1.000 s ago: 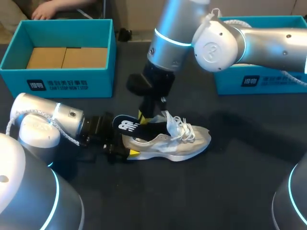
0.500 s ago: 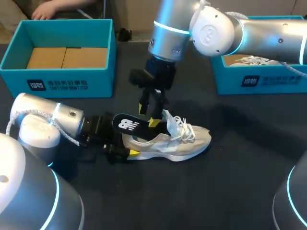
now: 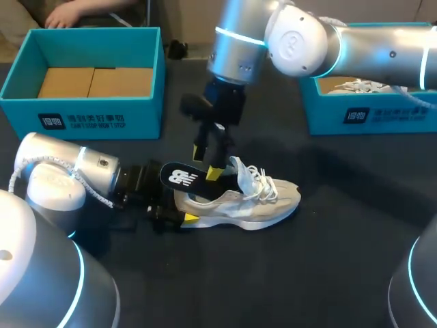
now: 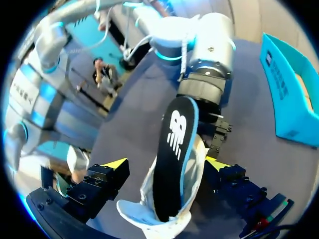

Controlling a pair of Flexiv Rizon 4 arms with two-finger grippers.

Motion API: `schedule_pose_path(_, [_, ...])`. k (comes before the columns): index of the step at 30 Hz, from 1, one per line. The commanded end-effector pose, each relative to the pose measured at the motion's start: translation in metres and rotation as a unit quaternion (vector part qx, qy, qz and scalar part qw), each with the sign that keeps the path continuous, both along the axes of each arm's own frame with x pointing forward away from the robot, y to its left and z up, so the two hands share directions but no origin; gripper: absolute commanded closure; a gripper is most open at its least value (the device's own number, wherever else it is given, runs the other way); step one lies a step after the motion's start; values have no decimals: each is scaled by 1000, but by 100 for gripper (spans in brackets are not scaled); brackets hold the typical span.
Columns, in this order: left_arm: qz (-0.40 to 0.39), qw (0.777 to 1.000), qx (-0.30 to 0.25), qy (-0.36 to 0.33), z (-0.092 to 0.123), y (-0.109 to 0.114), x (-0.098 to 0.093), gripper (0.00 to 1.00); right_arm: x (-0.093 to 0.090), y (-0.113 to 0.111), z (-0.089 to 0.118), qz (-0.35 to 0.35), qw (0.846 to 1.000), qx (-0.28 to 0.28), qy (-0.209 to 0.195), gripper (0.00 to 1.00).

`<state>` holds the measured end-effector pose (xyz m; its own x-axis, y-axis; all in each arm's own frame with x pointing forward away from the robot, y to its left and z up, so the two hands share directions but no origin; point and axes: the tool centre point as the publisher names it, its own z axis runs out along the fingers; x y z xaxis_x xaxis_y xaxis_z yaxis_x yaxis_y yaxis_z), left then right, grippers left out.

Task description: Take the shoe out of the shoebox, open the shoe tongue, remove and reinsert the insole, then place the shoe into the shoebox

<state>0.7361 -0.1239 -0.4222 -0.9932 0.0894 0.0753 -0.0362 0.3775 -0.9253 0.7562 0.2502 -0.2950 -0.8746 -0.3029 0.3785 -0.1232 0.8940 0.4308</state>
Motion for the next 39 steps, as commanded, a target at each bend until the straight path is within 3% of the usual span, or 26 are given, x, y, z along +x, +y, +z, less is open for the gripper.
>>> schedule_pose_path(1, [-1,1000,2,0,-1,0,0,100,1,-9,-8,-40,998,32,44,0])
schedule_pose_path(13, [-1,1000,2,0,-1,0,0,100,0,-9,-10,-67,989,22,132,0])
schedule_pose_path(39, [-1,1000,2,0,-1,0,0,100,-26,2,-18,-41,981,15,187,0])
